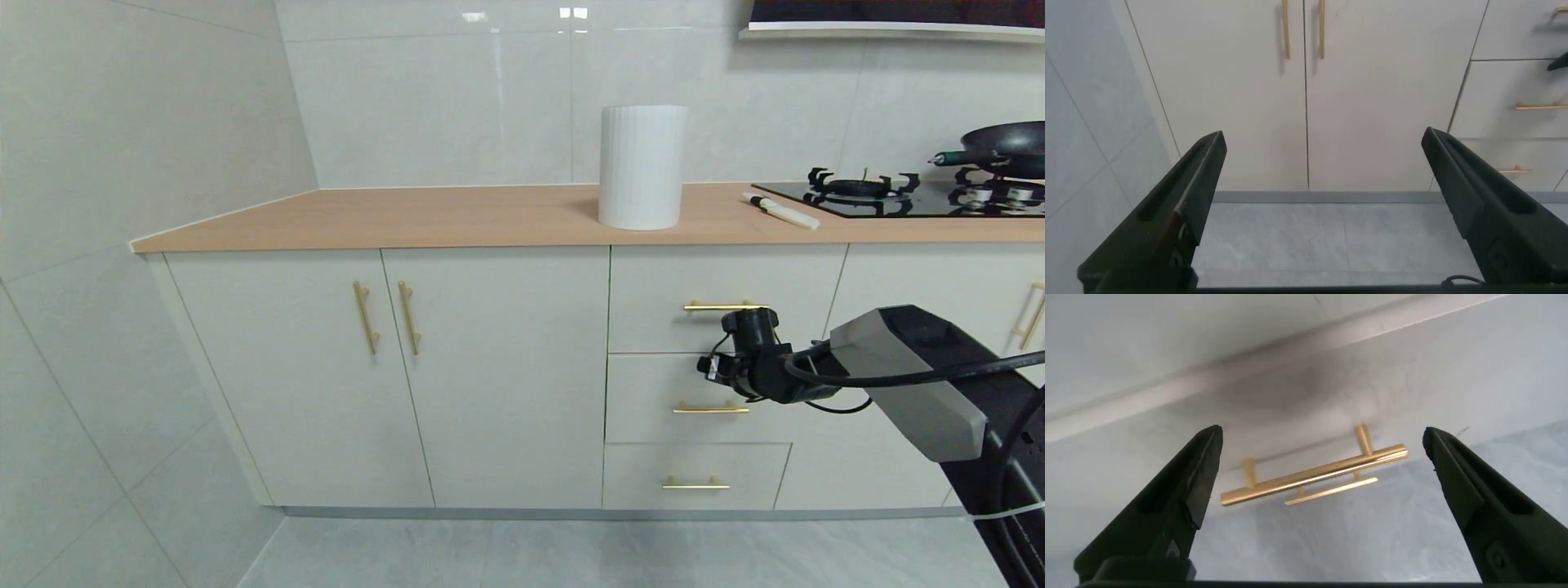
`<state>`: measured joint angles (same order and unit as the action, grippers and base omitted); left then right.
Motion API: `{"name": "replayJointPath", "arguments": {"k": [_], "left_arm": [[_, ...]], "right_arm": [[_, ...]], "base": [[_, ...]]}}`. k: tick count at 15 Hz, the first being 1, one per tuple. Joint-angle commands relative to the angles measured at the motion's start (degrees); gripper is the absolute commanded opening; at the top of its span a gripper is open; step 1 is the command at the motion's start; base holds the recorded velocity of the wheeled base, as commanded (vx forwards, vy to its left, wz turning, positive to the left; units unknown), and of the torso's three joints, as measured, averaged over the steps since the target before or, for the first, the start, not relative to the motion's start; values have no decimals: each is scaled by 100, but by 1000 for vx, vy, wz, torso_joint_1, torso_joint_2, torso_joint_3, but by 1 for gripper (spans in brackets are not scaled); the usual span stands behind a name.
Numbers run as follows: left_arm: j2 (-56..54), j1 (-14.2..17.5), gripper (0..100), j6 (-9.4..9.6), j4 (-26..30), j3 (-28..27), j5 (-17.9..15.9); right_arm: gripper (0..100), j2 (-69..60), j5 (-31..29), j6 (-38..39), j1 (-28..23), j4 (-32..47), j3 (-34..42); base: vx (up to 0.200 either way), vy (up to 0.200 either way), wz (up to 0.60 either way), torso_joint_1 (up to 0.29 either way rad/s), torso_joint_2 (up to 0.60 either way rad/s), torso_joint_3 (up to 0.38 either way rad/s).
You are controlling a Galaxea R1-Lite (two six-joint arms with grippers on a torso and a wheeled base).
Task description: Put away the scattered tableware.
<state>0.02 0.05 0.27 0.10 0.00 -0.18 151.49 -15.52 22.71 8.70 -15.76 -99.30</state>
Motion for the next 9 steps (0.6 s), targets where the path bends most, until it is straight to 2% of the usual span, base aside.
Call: {"name": "replayJointPath", "arguments": {"k": [1,9], "left_arm": [[-2,4,100,0,-1,0,1],[-2,4,100,0,-1,0,1]], "right_arm": [[100,100,-21,14,-18,3,-168],[100,363,-162,155,-106,21,-608]], "base": [[0,0,0,0,0,0],[0,0,0,0,0,0]]}}
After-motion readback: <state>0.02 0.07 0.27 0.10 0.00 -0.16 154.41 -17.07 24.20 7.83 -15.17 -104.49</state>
